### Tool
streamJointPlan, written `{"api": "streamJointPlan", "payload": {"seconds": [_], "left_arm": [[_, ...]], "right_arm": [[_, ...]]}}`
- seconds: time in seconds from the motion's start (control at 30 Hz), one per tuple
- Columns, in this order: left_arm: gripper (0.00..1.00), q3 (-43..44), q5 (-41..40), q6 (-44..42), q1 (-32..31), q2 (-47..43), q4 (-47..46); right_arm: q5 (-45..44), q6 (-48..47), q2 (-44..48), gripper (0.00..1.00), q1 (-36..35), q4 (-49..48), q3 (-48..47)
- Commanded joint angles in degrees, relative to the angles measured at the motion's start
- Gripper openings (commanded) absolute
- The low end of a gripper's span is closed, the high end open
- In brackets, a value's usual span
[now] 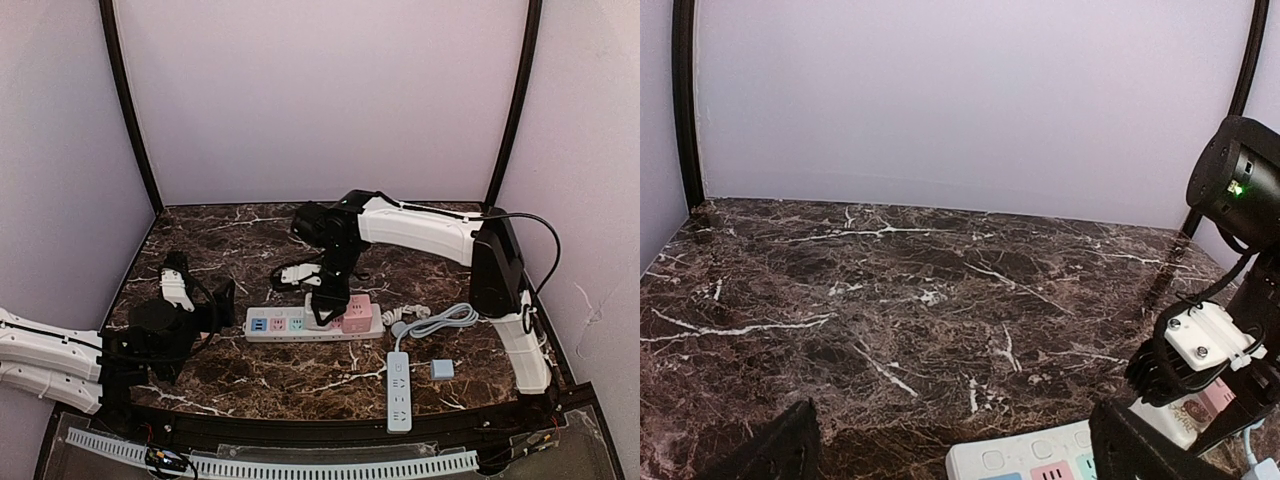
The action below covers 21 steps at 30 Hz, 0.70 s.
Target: Insert the plug
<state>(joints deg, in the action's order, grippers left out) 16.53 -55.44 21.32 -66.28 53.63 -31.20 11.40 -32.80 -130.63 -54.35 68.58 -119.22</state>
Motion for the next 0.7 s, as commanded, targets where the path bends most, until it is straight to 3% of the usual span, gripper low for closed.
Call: {"api": "streamJointPlan", "payload": {"seconds": [0.0, 0.67], "left_arm": [[0.93, -1.1, -1.0, -0.7, -0.2, 0.1, -0.5], [0.93, -1.1, -0.9, -0.4, -0.2, 0.0, -0.3]], "right_arm": [[0.5, 1.3, -5.9, 0.00, 0.2, 3.9, 2.2], [-2.9, 3.5, -9.7, 0.00, 0.5, -0.4, 4.7]]}}
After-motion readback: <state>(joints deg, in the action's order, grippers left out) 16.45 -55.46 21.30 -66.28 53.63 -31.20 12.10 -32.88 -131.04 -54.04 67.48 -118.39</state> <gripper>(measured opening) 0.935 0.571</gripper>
